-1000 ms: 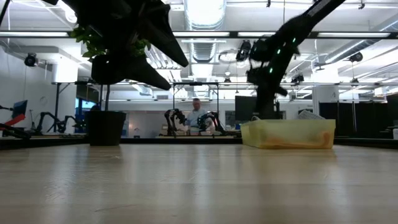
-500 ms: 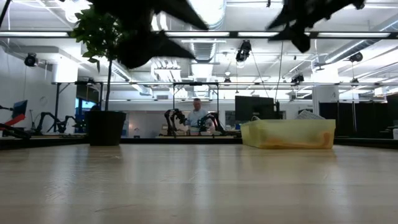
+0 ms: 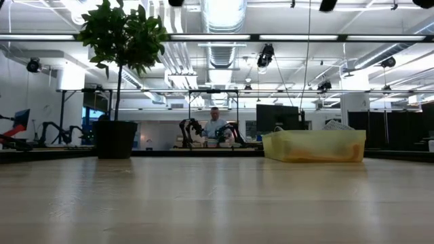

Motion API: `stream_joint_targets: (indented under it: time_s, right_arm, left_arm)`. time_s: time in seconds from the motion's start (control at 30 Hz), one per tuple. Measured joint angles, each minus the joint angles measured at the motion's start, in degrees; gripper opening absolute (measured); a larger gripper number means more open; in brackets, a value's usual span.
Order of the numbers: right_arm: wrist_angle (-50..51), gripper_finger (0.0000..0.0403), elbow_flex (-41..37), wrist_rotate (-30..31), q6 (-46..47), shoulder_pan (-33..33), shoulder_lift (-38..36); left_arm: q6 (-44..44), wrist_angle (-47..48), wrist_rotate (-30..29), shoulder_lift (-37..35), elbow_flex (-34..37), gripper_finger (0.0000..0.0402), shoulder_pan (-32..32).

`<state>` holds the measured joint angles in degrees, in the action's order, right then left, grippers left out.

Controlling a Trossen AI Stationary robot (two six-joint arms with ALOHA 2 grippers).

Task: Fold microfiber towels
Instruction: Return to Home Position

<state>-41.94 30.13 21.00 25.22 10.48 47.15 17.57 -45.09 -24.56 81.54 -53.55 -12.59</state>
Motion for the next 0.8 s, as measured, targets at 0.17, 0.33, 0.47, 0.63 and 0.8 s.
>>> stream_joint_targets:
  time_s: [0.17, 0.33, 0.47, 0.63, 0.8]
  right_arm:
    - [-2.16, 0.0228, 8.04, 1.53, -8.09, -1.08, 1.76]
    - [4.37, 0.0228, 19.00, -0.64, -19.58, -3.00, 1.54]
    - [14.01, 0.0228, 26.05, -0.38, -26.75, -4.05, -1.65]
    - [17.56, 0.0228, 27.84, 0.08, -28.79, -6.17, -6.65]
    - [17.11, 0.0228, 25.57, 5.90, -33.45, -6.49, -12.43]
  left_arm:
    - [-8.46, -1.41, -0.02, -9.28, -0.43, 0.0226, 4.10]
    - [-14.78, 0.51, -0.05, -20.75, -0.64, 0.0226, 6.75]
    - [-19.94, 8.83, -0.01, -30.68, -0.60, 0.0226, 6.74]
    - [-19.44, 24.02, -2.64, -41.78, -0.54, 0.0226, 6.74]
    - [-19.40, 32.17, -2.84, -47.19, -0.38, 0.0226, 6.74]
